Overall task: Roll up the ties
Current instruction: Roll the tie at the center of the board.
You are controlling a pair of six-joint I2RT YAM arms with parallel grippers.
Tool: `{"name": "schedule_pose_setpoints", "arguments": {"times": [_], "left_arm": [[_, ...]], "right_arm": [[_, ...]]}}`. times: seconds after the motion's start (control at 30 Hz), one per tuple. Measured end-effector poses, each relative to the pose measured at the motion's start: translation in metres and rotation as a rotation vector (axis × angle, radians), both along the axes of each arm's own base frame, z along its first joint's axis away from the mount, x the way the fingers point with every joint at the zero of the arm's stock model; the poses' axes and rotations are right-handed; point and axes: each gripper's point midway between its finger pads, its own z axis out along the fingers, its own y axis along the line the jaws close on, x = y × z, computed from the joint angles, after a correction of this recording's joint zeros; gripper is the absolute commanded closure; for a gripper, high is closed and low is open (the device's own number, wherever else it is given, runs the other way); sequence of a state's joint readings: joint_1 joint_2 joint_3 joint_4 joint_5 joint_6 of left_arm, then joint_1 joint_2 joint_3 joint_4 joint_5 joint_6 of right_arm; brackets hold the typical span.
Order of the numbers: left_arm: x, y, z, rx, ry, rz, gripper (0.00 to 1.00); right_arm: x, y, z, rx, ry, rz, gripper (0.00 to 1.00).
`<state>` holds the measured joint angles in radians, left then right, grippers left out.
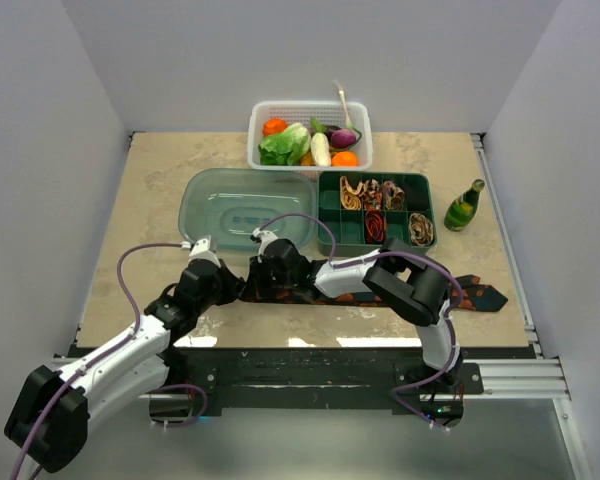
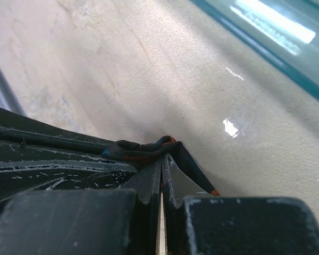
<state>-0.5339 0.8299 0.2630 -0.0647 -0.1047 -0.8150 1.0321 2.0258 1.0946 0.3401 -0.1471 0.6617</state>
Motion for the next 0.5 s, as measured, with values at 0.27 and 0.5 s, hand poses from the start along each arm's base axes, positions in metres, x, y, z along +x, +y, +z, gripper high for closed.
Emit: {"name": "schedule_pose_setpoints", "arguments": {"times": [0.27, 0.5], "left_arm": [[0.003, -0.011, 0.000, -0.029, -0.020, -0.033, 1.00], [0.003, -0.013, 0.002, -0.033, -0.028, -0.039, 1.00]], "right_arm": [[0.000, -0.006, 0.000, 0.095, 0.095, -0.030, 1.00], [-0.001, -0.008, 0.000, 0.090, 0.111, -0.020, 1.00]]}}
